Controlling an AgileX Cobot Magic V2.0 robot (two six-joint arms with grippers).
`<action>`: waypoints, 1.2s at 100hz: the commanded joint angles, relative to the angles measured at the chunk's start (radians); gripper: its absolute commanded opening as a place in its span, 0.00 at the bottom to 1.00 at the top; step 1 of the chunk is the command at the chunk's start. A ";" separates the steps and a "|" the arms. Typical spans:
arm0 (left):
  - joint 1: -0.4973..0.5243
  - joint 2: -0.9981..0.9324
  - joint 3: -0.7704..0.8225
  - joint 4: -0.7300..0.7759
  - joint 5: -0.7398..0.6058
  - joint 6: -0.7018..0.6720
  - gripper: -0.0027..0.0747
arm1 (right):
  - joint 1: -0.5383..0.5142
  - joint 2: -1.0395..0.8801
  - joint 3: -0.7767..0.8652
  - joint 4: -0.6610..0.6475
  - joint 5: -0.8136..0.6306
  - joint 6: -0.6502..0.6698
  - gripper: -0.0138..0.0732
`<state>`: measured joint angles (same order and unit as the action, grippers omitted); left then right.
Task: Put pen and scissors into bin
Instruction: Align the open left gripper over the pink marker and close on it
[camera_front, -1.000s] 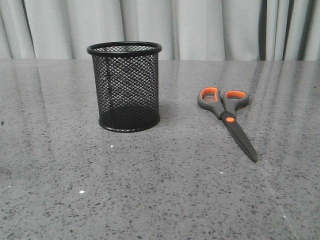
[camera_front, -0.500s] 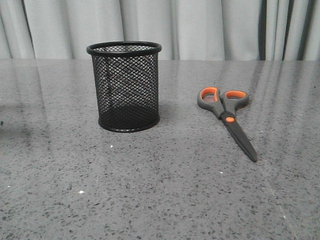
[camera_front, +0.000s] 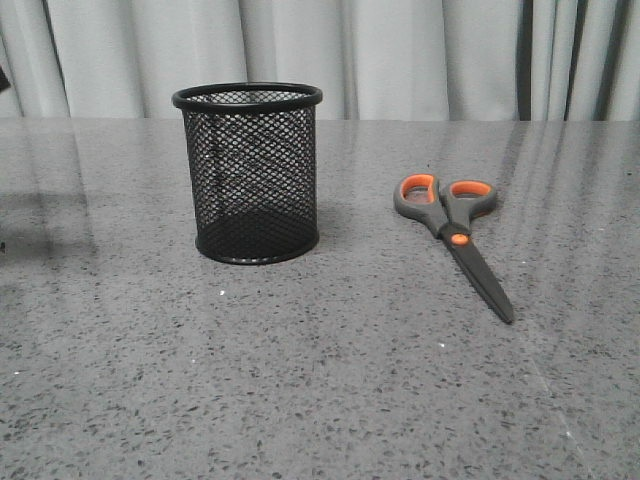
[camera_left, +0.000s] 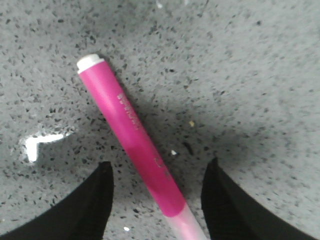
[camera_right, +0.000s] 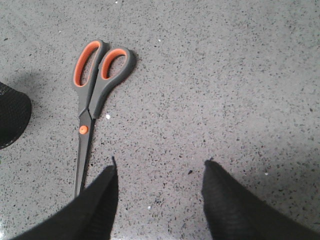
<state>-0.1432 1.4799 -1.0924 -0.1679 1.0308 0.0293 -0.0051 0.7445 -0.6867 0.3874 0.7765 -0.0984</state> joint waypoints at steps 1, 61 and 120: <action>-0.008 -0.020 -0.034 0.022 -0.034 -0.029 0.51 | -0.006 0.005 -0.033 0.008 -0.049 -0.020 0.55; -0.008 -0.020 -0.034 0.011 -0.135 -0.029 0.51 | -0.006 0.005 -0.033 0.008 -0.055 -0.020 0.55; -0.008 -0.020 -0.034 0.011 -0.120 -0.029 0.51 | 0.000 0.005 -0.033 0.008 -0.048 -0.020 0.55</action>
<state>-0.1442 1.4916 -1.0924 -0.1407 0.9315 0.0076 -0.0051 0.7445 -0.6867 0.3874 0.7765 -0.1055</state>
